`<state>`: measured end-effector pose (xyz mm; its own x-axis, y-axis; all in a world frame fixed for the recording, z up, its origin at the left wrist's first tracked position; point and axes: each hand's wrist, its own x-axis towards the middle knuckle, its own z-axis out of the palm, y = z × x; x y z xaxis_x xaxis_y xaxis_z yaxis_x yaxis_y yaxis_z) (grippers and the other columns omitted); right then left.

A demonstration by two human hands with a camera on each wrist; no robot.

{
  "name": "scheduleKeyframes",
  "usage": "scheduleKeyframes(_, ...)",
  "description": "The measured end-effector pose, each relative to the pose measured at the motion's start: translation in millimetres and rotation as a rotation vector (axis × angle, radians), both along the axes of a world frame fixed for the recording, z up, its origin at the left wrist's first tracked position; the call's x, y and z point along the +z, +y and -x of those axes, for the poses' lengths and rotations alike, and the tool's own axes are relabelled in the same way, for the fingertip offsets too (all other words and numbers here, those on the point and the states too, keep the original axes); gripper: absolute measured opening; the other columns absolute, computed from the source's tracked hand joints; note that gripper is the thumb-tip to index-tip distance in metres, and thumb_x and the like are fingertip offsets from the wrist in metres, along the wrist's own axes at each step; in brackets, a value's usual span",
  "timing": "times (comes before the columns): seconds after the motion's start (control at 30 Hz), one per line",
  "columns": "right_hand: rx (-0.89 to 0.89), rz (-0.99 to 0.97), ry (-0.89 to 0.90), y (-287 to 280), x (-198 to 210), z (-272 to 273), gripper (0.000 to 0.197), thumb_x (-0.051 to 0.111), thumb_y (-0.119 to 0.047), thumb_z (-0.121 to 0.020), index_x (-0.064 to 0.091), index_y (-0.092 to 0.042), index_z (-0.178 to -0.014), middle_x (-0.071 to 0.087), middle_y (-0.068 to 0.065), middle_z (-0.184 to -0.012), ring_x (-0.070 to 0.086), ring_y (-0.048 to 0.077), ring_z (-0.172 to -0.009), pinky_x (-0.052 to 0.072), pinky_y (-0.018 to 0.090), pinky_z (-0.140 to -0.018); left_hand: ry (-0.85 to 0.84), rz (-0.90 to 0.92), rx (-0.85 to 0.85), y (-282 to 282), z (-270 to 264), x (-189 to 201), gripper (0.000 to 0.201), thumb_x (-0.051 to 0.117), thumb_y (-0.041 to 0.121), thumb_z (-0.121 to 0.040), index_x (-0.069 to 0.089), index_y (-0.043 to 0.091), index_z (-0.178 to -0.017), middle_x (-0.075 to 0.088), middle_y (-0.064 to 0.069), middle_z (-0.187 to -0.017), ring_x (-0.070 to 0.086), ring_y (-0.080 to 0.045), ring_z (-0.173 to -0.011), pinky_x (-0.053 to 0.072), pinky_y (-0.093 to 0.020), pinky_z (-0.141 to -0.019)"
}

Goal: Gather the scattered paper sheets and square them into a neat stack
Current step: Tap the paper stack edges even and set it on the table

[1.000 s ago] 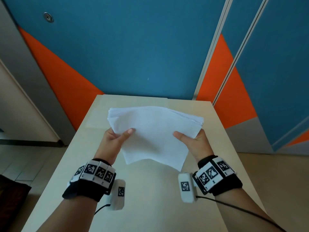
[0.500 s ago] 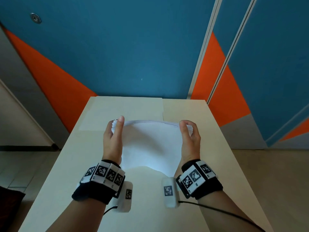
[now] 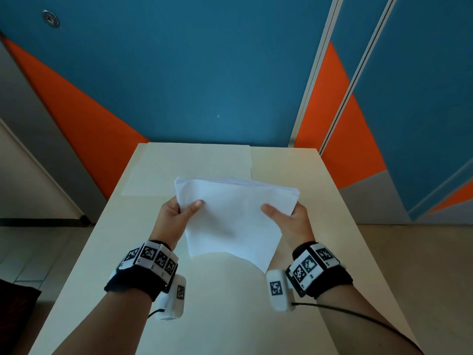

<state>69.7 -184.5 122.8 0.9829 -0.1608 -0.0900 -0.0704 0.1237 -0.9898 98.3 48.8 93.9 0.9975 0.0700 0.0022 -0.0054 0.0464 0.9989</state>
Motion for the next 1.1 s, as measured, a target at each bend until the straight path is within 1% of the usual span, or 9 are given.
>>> scheduleKeyframes(0.2,0.17,0.222,0.233,-11,-45,-8,0.013,0.066,-0.012,-0.084,0.065,-0.013,-0.097,0.068,-0.003,-0.091,0.065,0.021,-0.1,0.047,0.004,-0.059,0.175,0.012,-0.094,5,-15,-38,0.013,0.056,0.006,-0.088,0.066,0.014,-0.092,0.076,0.012,-0.075,0.071,-0.006,-0.072,0.054,-0.016,-0.063)
scheduleKeyframes(0.37,0.14,0.223,0.224,-5,-53,-21,0.012,0.062,-0.015,-0.087,0.065,-0.012,-0.099,0.066,-0.01,-0.087,0.065,0.012,-0.086,0.048,0.002,-0.061,0.239,0.013,-0.098,4,-26,-54,0.016,0.052,0.007,-0.091,0.064,0.017,-0.096,0.075,0.015,-0.071,0.069,-0.003,-0.068,0.055,-0.016,-0.064)
scheduleKeyframes(0.47,0.101,0.168,0.181,2,-49,-29,0.016,0.061,-0.017,-0.088,0.064,-0.016,-0.104,0.068,-0.006,-0.099,0.065,0.007,-0.093,0.05,0.018,-0.085,0.236,0.059,-0.107,8,-30,-48,0.015,0.052,0.011,-0.092,0.061,0.013,-0.103,0.073,0.012,-0.07,0.068,-0.004,-0.064,0.055,-0.019,-0.059)
scheduleKeyframes(0.57,0.096,0.133,0.19,11,-49,-33,0.027,0.066,-0.032,-0.082,0.064,-0.02,-0.107,0.069,-0.001,-0.112,0.062,0.017,-0.11,0.042,0.038,-0.105,0.22,0.151,-0.172,20,-30,-46,0.052,0.074,0.038,-0.07,0.061,0.016,-0.115,0.075,0.002,-0.095,0.071,-0.017,-0.085,0.057,-0.028,-0.07)
scheduleKeyframes(0.67,0.127,0.102,0.201,21,-50,-34,0.059,0.075,-0.063,-0.053,0.068,-0.027,-0.098,0.072,-0.007,-0.109,0.062,0.013,-0.111,0.039,0.038,-0.107,0.252,0.229,-0.218,34,-32,-50,0.085,0.086,0.054,-0.038,0.061,0.023,-0.114,0.075,0.001,-0.102,0.072,-0.018,-0.091,0.058,-0.031,-0.072)
scheduleKeyframes(0.73,0.127,0.096,0.211,27,-50,-36,0.046,0.074,-0.055,-0.061,0.067,-0.026,-0.096,0.073,-0.005,-0.105,0.063,0.014,-0.109,0.04,0.04,-0.107,0.26,0.25,-0.224,39,-34,-53,0.089,0.086,0.053,-0.038,0.058,0.023,-0.118,0.074,0.0,-0.105,0.071,-0.019,-0.093,0.058,-0.033,-0.073)
scheduleKeyframes(0.83,0.124,0.101,0.225,32,-51,-39,0.018,0.064,-0.03,-0.083,0.063,-0.024,-0.101,0.069,-0.002,-0.11,0.062,0.017,-0.11,0.039,0.044,-0.109,0.257,0.237,-0.212,41,-36,-54,0.079,0.086,0.04,-0.048,0.055,0.021,-0.119,0.074,-0.001,-0.101,0.072,-0.018,-0.087,0.058,-0.031,-0.068)
scheduleKeyframes(0.97,0.164,0.107,0.21,34,-58,-42,0.063,0.073,-0.058,-0.055,0.061,-0.025,-0.108,0.066,0.0,-0.119,0.06,0.018,-0.115,0.039,0.043,-0.108,0.264,0.159,-0.107,34,-40,-51,0.032,0.061,0.005,-0.082,0.059,0.021,-0.11,0.071,-0.002,-0.094,0.068,-0.022,-0.083,0.057,-0.033,-0.074)
scheduleKeyframes(1.1,0.278,0.08,0.314,28,-80,-47,0.093,0.08,-0.064,-0.038,0.054,-0.028,-0.12,0.063,-0.002,-0.126,0.058,0.018,-0.118,0.04,0.041,-0.107,0.283,0.136,-0.031,32,-58,-52,0.032,0.052,-0.001,-0.088,0.058,0.017,-0.114,0.069,-0.005,-0.096,0.065,-0.024,-0.084,0.054,-0.036,-0.078)
